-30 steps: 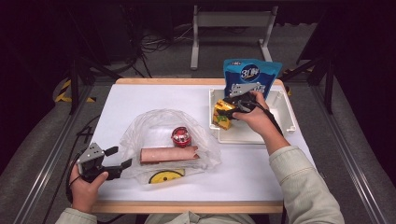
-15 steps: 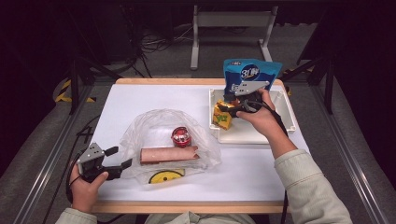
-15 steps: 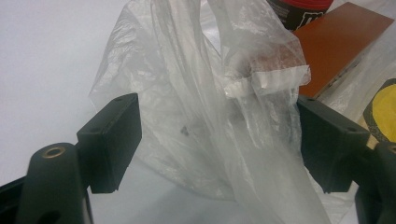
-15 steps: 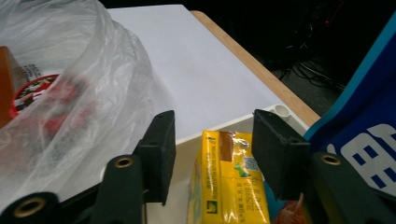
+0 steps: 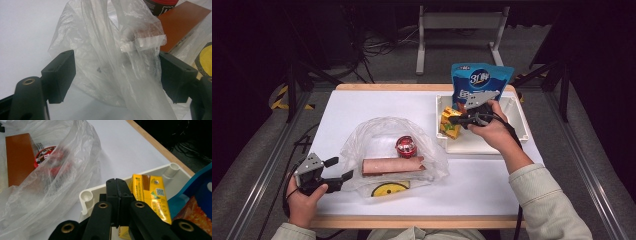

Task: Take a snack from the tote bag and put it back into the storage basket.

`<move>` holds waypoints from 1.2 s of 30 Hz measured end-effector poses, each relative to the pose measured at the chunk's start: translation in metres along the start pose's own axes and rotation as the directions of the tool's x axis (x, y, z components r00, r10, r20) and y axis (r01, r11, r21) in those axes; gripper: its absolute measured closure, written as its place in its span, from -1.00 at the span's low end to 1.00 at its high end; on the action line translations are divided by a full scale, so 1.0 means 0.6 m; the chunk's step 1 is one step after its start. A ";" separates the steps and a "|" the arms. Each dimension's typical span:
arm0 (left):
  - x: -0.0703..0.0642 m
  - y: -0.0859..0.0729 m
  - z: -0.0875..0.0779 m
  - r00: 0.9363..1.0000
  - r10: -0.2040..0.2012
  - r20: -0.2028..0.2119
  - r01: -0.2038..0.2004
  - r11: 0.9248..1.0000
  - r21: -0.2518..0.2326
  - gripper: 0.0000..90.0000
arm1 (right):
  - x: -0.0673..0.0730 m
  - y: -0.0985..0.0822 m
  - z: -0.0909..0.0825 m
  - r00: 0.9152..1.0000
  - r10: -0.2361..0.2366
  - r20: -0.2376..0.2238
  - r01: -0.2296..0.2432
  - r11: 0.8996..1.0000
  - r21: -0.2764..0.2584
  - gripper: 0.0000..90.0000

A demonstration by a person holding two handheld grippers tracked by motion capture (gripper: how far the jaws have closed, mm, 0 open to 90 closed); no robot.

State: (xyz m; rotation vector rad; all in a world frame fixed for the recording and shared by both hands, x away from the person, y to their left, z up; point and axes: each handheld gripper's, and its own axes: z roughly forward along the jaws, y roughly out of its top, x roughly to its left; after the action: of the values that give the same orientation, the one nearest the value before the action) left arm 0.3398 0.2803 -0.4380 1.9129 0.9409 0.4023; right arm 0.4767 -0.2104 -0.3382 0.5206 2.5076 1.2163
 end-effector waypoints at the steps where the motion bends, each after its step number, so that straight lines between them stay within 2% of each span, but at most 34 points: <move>1: 0.000 0.000 0.000 1.000 0.000 0.000 0.000 1.000 0.000 -0.52 | 0.000 -0.004 0.002 1.000 0.002 -0.004 -0.002 1.000 0.011 1.00; 9: 0.000 0.000 0.000 1.000 -0.001 0.000 0.001 1.000 0.001 -0.52 | -0.001 -0.024 0.017 1.000 0.018 -0.015 -0.017 0.997 0.080 1.00; 18: 0.000 0.000 -0.001 1.000 -0.001 0.000 0.001 1.000 0.001 -0.52 | -0.007 -0.047 0.029 0.999 0.052 -0.001 -0.051 0.989 0.142 1.00; 19: 0.000 0.000 -0.001 1.000 -0.002 0.000 0.002 1.000 0.001 -0.52 | -0.008 -0.054 0.032 0.998 0.063 0.002 -0.063 0.985 0.160 1.00; 27: 0.000 0.000 0.000 1.000 -0.002 0.000 0.002 1.000 0.001 -0.52 | -0.016 -0.073 0.040 0.995 0.091 0.029 -0.095 0.975 0.200 1.00; 36: 0.000 0.000 0.000 1.000 -0.003 -0.002 0.003 1.000 -0.002 -0.52 | -0.028 -0.082 0.049 0.992 0.112 0.066 -0.123 0.971 0.204 1.00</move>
State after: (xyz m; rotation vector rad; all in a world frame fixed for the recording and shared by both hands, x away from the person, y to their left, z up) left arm 0.3395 0.2804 -0.4380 1.9095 0.9443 0.4027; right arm 0.4946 -0.2262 -0.3929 0.7530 2.6040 0.9688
